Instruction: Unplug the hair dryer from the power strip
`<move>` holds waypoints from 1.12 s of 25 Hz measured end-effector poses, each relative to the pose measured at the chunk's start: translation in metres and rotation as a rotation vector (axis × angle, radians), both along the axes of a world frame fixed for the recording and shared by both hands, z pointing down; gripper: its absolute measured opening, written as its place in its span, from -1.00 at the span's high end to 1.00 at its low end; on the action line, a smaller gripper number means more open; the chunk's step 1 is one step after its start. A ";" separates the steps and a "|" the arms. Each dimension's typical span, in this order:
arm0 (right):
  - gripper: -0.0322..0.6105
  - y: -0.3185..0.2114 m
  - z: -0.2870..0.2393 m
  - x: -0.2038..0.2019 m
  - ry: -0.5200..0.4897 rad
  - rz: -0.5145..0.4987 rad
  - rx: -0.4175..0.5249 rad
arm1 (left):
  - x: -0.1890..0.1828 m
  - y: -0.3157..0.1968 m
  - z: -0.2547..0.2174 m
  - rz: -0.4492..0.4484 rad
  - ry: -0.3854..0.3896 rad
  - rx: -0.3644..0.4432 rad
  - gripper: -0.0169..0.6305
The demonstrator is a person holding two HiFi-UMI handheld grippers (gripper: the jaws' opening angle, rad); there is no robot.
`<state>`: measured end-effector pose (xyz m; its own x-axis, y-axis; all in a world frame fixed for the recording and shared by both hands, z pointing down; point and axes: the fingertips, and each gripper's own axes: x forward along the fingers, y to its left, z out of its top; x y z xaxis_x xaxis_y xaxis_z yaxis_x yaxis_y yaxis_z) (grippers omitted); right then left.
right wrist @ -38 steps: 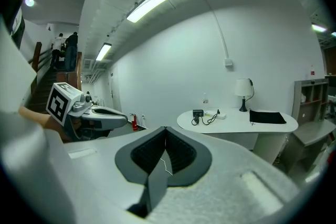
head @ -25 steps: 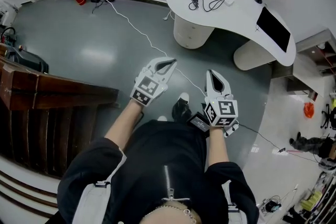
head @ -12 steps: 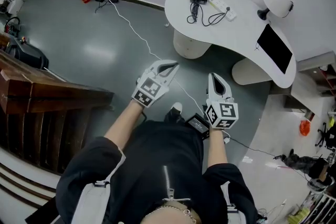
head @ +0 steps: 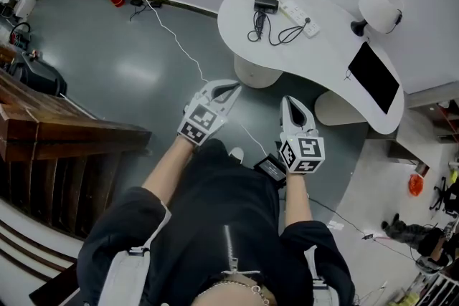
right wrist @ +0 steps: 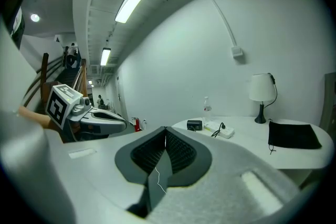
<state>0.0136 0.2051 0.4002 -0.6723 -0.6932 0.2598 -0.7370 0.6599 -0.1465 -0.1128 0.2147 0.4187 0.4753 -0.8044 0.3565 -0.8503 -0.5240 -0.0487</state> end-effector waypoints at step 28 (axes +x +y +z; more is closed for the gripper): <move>0.89 -0.214 0.009 0.015 0.024 0.160 -0.032 | 0.022 -0.236 0.022 0.185 0.024 -0.053 0.91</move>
